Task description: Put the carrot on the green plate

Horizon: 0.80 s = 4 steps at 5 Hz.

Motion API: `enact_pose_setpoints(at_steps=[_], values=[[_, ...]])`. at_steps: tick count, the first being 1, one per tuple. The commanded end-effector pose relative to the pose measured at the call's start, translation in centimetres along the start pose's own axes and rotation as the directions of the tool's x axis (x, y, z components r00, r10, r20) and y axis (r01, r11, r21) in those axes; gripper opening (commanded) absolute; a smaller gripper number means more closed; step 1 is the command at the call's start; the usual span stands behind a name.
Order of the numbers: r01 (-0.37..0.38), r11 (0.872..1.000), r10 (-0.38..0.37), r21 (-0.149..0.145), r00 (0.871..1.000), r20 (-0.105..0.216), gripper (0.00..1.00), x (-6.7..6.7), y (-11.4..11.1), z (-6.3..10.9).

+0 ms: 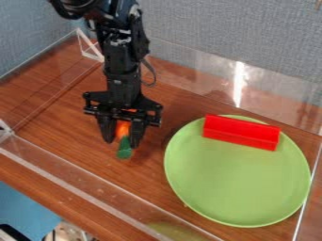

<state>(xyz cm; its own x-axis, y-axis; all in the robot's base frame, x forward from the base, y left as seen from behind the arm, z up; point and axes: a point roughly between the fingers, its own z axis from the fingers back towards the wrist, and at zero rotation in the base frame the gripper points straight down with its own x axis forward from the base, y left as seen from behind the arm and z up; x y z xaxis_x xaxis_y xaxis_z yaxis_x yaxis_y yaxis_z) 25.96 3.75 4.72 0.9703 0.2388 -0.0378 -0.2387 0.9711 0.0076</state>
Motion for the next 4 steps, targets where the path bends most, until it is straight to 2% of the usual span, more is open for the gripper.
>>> enact_pose_setpoints(at_steps=[1, 4], values=[[0.009, 1.000, -0.008, -0.011, 0.997, 0.072, 0.00, 0.94, -0.14, 1.54], [-0.014, 1.000, 0.016, -0.019, 0.995, 0.094, 0.00, 1.51, 0.60, 1.34]])
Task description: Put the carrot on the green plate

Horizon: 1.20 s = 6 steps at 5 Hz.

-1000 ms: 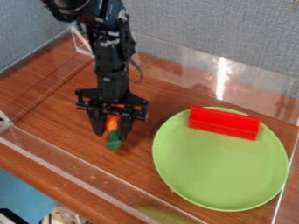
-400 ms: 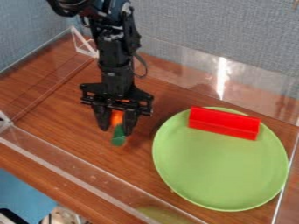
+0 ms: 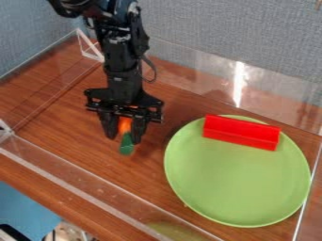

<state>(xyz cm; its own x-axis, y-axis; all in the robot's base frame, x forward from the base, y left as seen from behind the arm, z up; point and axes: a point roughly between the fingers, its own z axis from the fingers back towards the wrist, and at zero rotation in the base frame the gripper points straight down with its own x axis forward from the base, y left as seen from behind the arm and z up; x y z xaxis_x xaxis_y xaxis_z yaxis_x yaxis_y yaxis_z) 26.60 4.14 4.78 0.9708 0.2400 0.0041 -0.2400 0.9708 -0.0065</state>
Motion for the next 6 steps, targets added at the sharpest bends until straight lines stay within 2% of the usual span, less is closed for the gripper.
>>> enact_pose_setpoints(at_steps=[1, 3, 4, 5, 6], values=[[-0.022, 1.000, 0.022, -0.005, 0.998, 0.056, 0.00, 1.0, 0.4, 1.2], [-0.035, 0.999, 0.035, -0.001, 0.997, 0.067, 0.00, 1.4, 0.4, 1.0], [-0.033, 0.999, 0.032, 0.002, 0.997, 0.072, 0.00, 0.6, -1.5, 2.5], [-0.024, 1.000, 0.024, -0.001, 0.996, 0.085, 0.00, -0.4, -4.9, 3.9], [0.006, 1.000, -0.005, -0.013, 0.996, 0.088, 0.00, -1.7, -9.2, 4.3]])
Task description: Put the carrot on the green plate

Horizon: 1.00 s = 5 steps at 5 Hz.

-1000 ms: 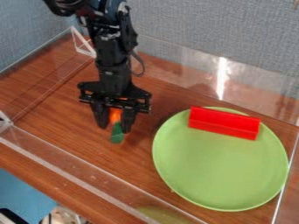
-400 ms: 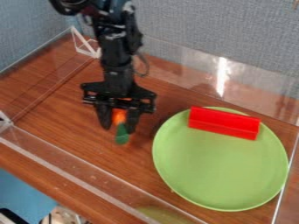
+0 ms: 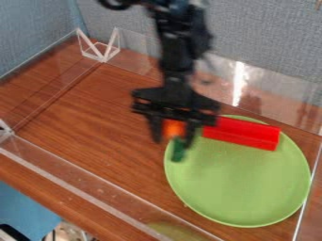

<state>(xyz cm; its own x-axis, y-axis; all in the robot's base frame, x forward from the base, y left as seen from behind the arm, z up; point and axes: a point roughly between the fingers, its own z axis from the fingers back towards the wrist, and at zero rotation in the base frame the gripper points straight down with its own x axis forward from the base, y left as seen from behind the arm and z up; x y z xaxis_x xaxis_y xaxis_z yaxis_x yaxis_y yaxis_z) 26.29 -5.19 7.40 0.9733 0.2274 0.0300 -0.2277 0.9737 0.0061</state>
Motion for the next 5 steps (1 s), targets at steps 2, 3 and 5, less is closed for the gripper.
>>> enact_pose_setpoints(at_steps=[2, 3, 5], values=[[0.039, 0.998, -0.036, -0.047, 0.997, 0.071, 0.00, -1.2, -4.9, 0.7], [0.061, 0.997, -0.057, -0.045, 0.995, 0.076, 1.00, -1.2, -4.7, 0.2], [0.085, 0.996, -0.083, -0.019, 0.994, 0.077, 0.00, -0.9, -4.3, 0.7]])
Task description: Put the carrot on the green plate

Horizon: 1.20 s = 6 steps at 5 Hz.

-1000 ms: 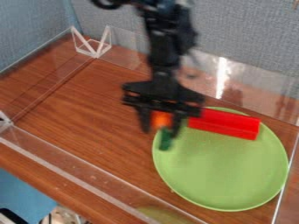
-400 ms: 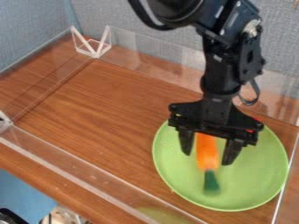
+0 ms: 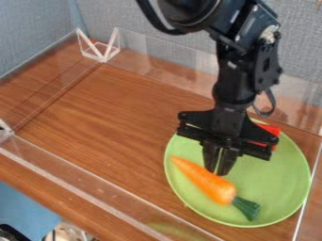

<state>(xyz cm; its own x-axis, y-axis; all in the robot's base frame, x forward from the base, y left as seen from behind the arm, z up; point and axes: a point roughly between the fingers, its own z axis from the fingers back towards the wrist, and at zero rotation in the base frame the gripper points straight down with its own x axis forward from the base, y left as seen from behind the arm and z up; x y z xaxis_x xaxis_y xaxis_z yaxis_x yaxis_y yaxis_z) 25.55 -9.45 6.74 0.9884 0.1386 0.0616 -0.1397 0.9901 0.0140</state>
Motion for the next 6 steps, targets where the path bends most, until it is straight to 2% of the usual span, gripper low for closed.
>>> enact_pose_setpoints(at_steps=[1, 3, 6], values=[[-0.001, 1.000, 0.002, -0.011, 0.999, 0.053, 0.00, 0.8, 0.0, 2.1], [0.000, 1.000, 0.000, 0.001, 0.997, 0.073, 0.00, 0.8, 0.1, 3.2], [0.012, 1.000, -0.012, -0.001, 0.997, 0.082, 0.00, 0.8, 0.3, 2.9]])
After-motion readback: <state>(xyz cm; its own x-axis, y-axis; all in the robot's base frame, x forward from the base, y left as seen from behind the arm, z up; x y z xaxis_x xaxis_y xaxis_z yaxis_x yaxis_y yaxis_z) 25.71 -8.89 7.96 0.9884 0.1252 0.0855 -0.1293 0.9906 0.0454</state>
